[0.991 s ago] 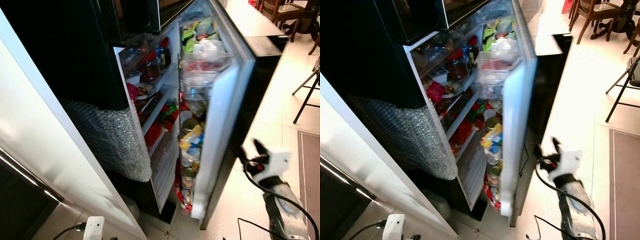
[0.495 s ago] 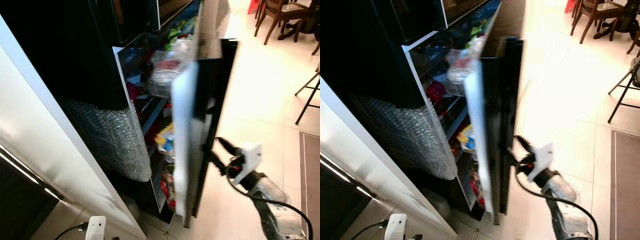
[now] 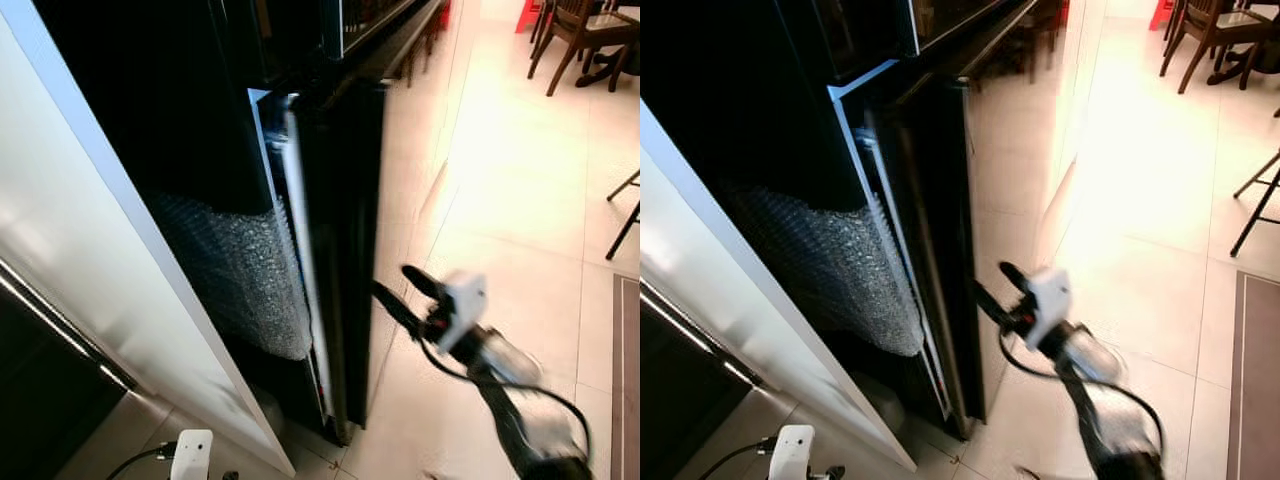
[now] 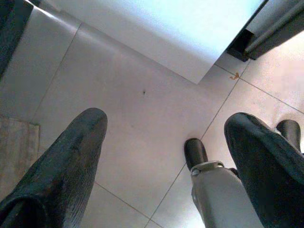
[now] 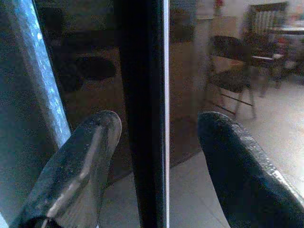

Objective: Restocking fridge

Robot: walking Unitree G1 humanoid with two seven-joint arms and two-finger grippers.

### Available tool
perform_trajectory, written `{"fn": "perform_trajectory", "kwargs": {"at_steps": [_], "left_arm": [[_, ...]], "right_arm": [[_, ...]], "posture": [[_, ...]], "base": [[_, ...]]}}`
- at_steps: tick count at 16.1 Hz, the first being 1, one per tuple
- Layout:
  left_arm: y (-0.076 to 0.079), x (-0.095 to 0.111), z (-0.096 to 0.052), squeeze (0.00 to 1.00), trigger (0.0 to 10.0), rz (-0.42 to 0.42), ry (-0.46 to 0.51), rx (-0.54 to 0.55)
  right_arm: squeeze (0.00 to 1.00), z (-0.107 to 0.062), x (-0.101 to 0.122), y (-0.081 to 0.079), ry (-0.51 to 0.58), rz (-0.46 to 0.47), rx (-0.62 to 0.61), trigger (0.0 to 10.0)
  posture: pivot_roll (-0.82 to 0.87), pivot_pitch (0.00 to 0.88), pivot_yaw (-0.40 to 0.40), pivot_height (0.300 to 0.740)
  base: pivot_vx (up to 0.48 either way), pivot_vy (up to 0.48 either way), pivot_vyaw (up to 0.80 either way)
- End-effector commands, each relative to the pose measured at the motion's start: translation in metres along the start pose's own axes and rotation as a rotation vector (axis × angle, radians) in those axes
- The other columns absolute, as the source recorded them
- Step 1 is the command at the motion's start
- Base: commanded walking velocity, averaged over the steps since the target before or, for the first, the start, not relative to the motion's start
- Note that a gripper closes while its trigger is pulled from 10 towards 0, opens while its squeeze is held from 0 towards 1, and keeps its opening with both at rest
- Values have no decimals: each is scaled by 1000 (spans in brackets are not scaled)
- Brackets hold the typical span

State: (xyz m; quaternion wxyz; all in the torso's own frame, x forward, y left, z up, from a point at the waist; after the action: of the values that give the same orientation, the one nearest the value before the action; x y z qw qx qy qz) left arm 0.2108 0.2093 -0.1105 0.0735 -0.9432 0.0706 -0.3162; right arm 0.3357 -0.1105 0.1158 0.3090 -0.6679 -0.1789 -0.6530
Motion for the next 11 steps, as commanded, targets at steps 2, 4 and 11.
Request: {"fn": "perform_trajectory", "kwargs": {"at_steps": [2,4,11], "left_arm": [[-3,1,0,0,10000,-4,-1,19],[-5,1,0,0,10000,-10,-1,23],[-6,-13,-2,0,10000,-24,-37,30]], "right_arm": [[0,20,0,-6,-20,-17,40,10000],[0,29,3,-6,-20,-22,41,10000],[0,38,1,5,-12,9,-8,10000]], "posture": [[-173,0,73,740],[-159,0,67,740],[-149,0,58,740]], "base": [[0,0,0],[0,0,0],[0,0,0]]}}
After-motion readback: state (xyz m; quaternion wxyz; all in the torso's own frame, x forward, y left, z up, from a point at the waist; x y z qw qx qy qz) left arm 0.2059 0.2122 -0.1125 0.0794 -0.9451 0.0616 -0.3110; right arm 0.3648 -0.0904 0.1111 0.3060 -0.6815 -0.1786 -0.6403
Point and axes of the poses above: a point about 5 cm out from each wrist's last joint towards the gripper, its own z axis pointing out of the wrist towards the gripper, its own x axis along the axis of the wrist's last joint, y = z × x, the point moved 4 cm from there along z, pointing out of the wrist towards the gripper, and after that the axes turned 10 degrees about z, right-handed, at the moved point
